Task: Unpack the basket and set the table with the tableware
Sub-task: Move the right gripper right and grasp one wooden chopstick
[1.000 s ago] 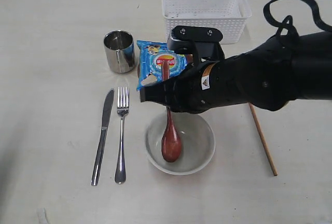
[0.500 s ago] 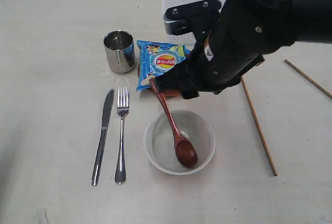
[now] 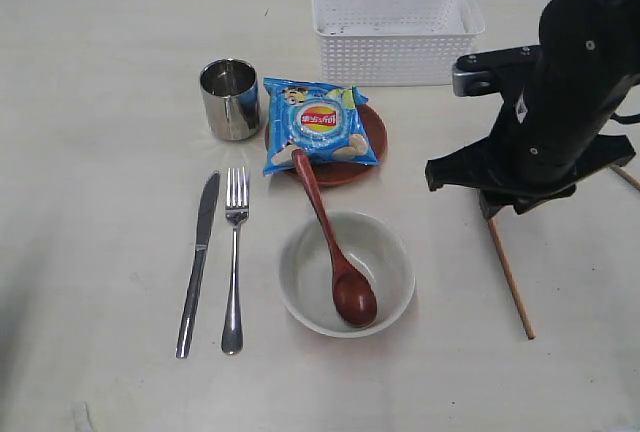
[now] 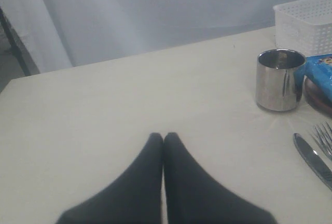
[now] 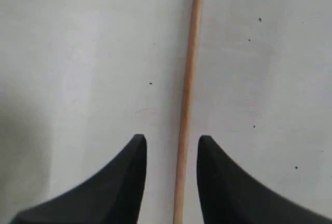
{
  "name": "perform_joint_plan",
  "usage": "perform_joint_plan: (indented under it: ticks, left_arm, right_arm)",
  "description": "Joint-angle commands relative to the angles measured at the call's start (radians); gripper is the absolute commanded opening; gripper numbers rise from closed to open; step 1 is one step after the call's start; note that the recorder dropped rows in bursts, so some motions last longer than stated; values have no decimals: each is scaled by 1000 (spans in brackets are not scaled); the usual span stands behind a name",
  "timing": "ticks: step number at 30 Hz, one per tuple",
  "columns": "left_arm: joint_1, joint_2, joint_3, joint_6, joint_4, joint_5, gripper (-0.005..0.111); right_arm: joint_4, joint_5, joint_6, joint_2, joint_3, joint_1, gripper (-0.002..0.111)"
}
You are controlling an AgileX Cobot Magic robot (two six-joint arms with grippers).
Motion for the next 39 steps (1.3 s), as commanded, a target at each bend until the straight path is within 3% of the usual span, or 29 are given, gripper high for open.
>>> perform_joint_plan:
  ticks: [1,10,35,38,39]
  left_arm:
    - [5,-3,2,-3,-12,-8,0]
    - [5,-3,2,-3,-12,-8,0]
    - [5,-3,2,-3,-12,-8,0]
    - [5,-3,2,-3,-12,-8,0]
    - [5,-3,2,-3,-12,-8,0]
  right_arm:
    - [78,-40,-125,78,9,-40,32]
    - [40,-143,-136,192,9,-40,32]
    - [-1,-93,-171,272,-20,-40,31]
    - [3,-90,-182,273,-20,-40,16]
    - [3,-80,-196,273,-20,-40,0]
